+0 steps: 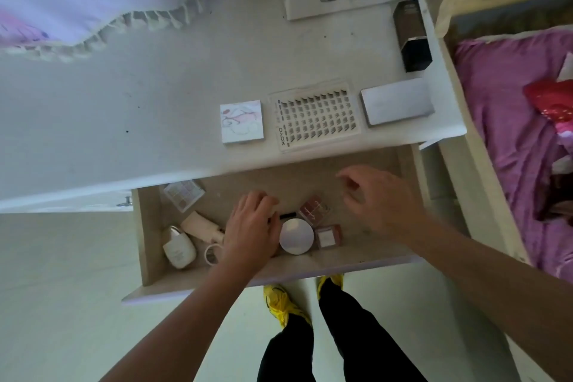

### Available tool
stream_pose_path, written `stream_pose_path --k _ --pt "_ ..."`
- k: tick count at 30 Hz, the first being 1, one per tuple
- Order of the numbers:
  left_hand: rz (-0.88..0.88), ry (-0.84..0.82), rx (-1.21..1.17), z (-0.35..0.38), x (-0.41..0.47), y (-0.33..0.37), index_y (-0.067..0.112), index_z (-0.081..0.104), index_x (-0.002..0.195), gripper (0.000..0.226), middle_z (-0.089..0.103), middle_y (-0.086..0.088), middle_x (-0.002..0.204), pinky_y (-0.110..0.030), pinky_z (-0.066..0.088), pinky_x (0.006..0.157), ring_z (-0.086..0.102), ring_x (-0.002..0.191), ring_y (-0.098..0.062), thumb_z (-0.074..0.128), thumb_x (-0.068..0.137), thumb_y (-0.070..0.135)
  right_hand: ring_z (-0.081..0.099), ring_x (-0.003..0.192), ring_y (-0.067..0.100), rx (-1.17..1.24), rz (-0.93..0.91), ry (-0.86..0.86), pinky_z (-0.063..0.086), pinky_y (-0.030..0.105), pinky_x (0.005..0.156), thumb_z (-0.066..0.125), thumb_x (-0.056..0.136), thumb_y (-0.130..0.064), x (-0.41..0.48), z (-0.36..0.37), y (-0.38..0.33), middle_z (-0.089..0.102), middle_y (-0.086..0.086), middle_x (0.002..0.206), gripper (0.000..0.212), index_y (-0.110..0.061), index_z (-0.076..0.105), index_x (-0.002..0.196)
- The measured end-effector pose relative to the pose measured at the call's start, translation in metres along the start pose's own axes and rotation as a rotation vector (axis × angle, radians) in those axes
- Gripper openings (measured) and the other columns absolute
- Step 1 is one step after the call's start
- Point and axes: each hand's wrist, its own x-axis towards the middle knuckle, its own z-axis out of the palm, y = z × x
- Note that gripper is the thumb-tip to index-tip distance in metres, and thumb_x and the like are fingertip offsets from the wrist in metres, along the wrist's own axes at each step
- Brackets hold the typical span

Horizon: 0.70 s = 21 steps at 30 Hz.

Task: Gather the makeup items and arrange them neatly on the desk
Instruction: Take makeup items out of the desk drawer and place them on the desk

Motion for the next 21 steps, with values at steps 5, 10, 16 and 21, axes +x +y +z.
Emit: stream_pose_path --k 5,10,16,21 --pt "-0.207 -0.536 0.254 0.028 -0.021 -0.03 0.022 0.059 0.12 0.053 0.051 -0.004 0.129 -0.036 0.043 0.083 0.048 0.115 -0.028 0.03 0.083 0.046 0.047 0.123 0.024 -0.114 0.101 -0.349 0.041 0.033 0.096 0.061 0.09 -0.024 -0.002 0.06 0.009 0.051 0.004 0.138 0.057 -0.024 0.04 0.144" --pt "-0.166 -0.569 0.241 0.044 -0.015 -0.02 0.029 0.041 0.14 0.062 0.031 -0.008 0.15 -0.04 0.031 0.105 0.028 0.138 -0.028 0.059 0.085 0.049 0.019 0.145 0.025 -0.351 -0.058 -0.394 0.038 0.041 0.107 0.066 0.083 -0.015 0.014 0.095 0.013 0.021 0.002 0.159 0.08 -0.026 0.026 0.151" --pt "-0.108 -0.643 0.247 0.057 -0.012 -0.012 0.029 0.033 0.147 0.067 0.023 -0.008 0.154 -0.041 0.026 0.11 0.018 0.142 -0.028 0.058 0.087 0.048 0.029 0.139 0.025 -0.373 -0.049 -0.42 0.041 0.038 0.101 0.064 0.083 -0.011 0.02 0.107 0.023 0.032 0.002 0.151 0.073 -0.027 0.033 0.147" --pt "-0.172 -0.643 0.239 0.066 -0.016 -0.009 0.027 0.029 0.147 0.071 0.028 -0.005 0.15 -0.04 0.031 0.106 0.022 0.14 -0.026 0.06 0.085 0.044 0.038 0.127 0.032 -0.275 0.126 -0.327 0.043 0.04 0.097 0.064 0.088 -0.034 0.013 0.098 0.04 0.043 0.01 0.137 0.055 -0.024 0.046 0.139"
